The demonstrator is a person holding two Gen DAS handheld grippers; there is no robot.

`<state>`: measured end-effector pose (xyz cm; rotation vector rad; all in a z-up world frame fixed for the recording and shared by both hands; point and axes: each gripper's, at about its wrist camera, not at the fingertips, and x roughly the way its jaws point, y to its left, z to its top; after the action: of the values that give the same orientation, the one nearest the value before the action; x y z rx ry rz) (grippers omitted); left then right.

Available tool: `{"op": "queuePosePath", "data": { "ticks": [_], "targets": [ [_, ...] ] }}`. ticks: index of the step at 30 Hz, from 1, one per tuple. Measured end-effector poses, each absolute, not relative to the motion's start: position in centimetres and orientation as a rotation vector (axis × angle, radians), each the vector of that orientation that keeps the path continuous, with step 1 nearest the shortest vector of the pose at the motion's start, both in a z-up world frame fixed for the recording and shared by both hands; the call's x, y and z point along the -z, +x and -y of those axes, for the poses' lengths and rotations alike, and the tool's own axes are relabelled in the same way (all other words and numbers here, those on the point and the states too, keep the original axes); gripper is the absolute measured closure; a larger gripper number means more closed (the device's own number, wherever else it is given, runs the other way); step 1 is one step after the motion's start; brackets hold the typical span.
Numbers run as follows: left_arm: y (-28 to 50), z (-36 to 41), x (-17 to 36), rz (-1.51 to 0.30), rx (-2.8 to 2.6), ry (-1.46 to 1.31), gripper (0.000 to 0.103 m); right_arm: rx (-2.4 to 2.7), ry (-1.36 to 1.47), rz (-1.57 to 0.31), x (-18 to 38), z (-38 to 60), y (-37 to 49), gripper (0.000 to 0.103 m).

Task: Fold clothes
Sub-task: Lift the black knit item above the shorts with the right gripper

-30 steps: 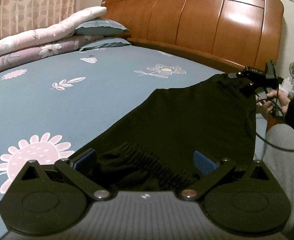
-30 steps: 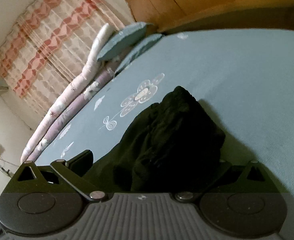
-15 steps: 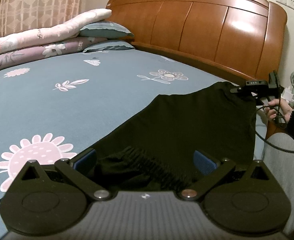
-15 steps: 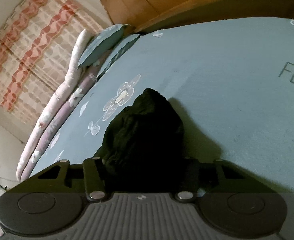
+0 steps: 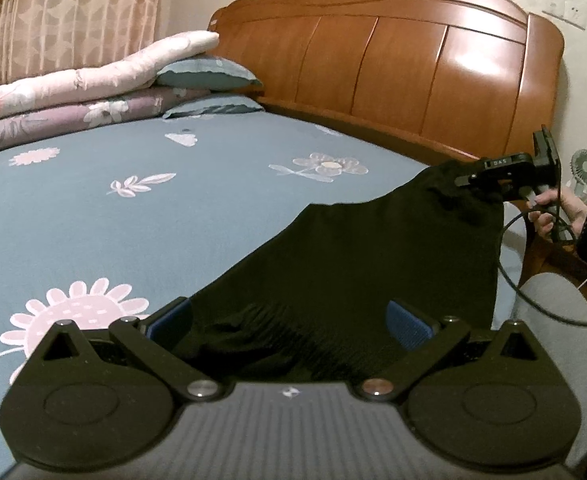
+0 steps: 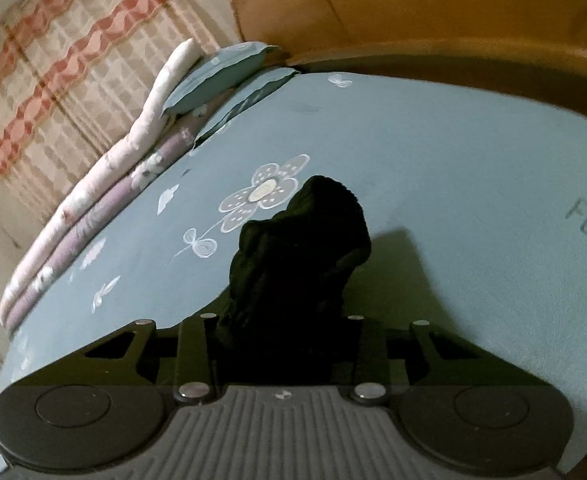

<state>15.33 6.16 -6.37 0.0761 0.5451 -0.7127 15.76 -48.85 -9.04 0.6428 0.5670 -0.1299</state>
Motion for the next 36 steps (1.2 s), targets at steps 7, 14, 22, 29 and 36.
{"op": "queuePosePath", "data": {
  "ticks": [7, 14, 22, 29, 36],
  "targets": [
    [14.0, -6.1, 5.8, -0.519, 0.748, 0.109, 0.001, 0.05, 0.608, -0.553, 5.6, 45.5, 15.9, 0.063],
    [12.1, -6.3, 6.6, -0.543, 0.767, 0.206, 0.001, -0.046, 0.556, -0.592, 3.1, 40.6, 17.3, 0.064],
    [10.0, -6.5, 6.8, -0.522, 0.82, 0.326, 0.001, -0.153, 0.518, -0.629, 1.1, 35.0, 19.6, 0.064],
    [9.9, -7.9, 7.5, -0.564, 0.779, 0.345, 0.001, -0.23, 0.449, -0.649, -0.3, 30.5, 20.6, 0.064],
    [9.7, -10.4, 7.8, -0.588, 0.697, 0.331, 0.001, -0.293, 0.395, -0.67, -1.6, 26.5, 21.9, 0.064]
  ]
}}
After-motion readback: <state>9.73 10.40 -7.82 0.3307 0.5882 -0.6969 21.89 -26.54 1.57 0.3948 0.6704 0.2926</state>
